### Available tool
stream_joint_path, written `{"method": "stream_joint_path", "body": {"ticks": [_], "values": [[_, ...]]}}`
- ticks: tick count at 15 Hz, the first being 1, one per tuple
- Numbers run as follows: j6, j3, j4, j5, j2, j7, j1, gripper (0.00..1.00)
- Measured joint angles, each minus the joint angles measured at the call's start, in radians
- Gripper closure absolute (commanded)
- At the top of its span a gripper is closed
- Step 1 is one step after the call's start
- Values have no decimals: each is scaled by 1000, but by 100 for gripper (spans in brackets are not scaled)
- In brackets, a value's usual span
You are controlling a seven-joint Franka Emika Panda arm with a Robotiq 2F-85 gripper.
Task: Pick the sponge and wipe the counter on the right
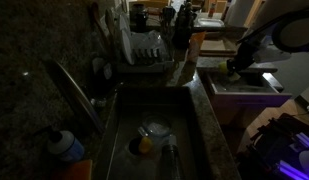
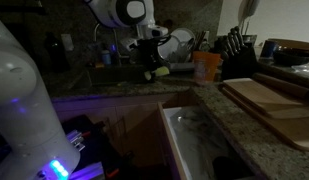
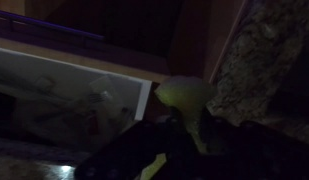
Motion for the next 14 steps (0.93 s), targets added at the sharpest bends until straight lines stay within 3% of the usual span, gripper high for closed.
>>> {"method": "stream_joint_path", "body": {"ticks": [3, 7, 8, 11, 12, 14], "values": [[-44, -28, -60, -13, -167, 43, -107, 95], [-67, -156, -73, 2, -282, 11, -262, 95], [-66, -203, -69, 26, -293, -17, -293, 80], [-64, -303, -53, 119, -299, -98, -309, 80], [-64, -304, -52, 123, -299, -98, -308, 95], [-64, -297, -52, 129, -299, -97, -306, 95]]}}
